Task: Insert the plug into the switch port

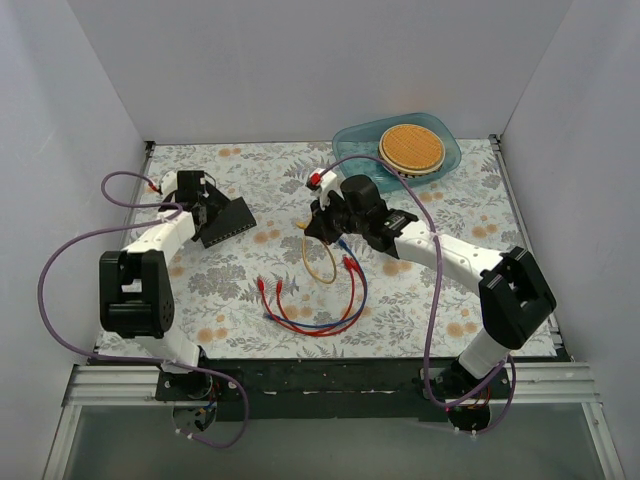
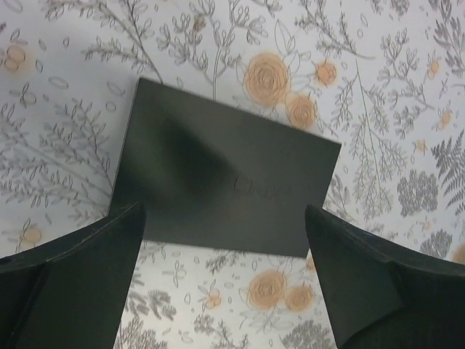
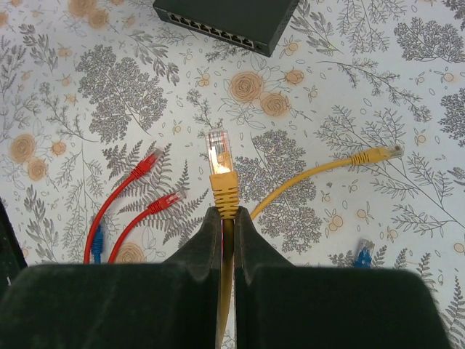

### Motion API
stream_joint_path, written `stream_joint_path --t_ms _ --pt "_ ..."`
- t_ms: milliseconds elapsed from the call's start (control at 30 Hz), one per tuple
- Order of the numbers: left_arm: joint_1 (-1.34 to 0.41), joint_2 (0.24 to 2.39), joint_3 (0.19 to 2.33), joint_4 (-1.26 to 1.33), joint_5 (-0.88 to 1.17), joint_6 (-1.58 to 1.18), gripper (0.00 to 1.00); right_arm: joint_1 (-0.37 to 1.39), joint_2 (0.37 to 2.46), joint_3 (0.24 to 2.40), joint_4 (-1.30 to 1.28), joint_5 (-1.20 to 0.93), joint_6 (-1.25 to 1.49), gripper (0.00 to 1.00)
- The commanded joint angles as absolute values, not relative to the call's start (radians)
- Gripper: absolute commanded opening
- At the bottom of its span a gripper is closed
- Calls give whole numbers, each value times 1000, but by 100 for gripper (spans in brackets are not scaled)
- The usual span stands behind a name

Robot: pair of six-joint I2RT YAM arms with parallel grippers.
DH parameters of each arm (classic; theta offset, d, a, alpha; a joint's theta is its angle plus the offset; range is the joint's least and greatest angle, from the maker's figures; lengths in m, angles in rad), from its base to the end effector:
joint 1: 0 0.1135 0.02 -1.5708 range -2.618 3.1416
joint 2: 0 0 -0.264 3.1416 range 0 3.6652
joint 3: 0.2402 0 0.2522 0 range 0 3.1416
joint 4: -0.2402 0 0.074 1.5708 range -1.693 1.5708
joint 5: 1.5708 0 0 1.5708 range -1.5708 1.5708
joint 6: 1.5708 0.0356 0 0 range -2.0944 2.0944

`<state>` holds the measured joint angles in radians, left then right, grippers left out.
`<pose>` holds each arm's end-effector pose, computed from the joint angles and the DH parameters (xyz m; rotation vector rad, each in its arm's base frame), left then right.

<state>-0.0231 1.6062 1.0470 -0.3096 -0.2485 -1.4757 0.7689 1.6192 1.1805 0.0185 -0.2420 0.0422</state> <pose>0.3390 0.0009 0.2154 -1.7026 1.7489 -0.3852 0.2665 0.2698 0.2832 -0.8812 1.8619 0.7548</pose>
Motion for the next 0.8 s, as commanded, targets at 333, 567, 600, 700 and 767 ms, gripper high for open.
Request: stream_joint_path --t_ms 333,567,600,700,767 --pt "100 1864 1250 -186 -278 -1353 96 736 1620 1213 31 -324 48 1" --pt "104 1956 1264 -173 -178 -1310 93 732 1624 1206 18 -333 41 1" --pt "104 1968 1267 -175 -160 -1304 92 732 1624 1206 17 -333 41 1" --pt "100 1999 1270 -192 -106 -1286 89 730 1623 1201 15 -333 40 1" --pt "87 2005 1267 -216 -91 -1273 88 730 1624 1201 14 -331 38 1"
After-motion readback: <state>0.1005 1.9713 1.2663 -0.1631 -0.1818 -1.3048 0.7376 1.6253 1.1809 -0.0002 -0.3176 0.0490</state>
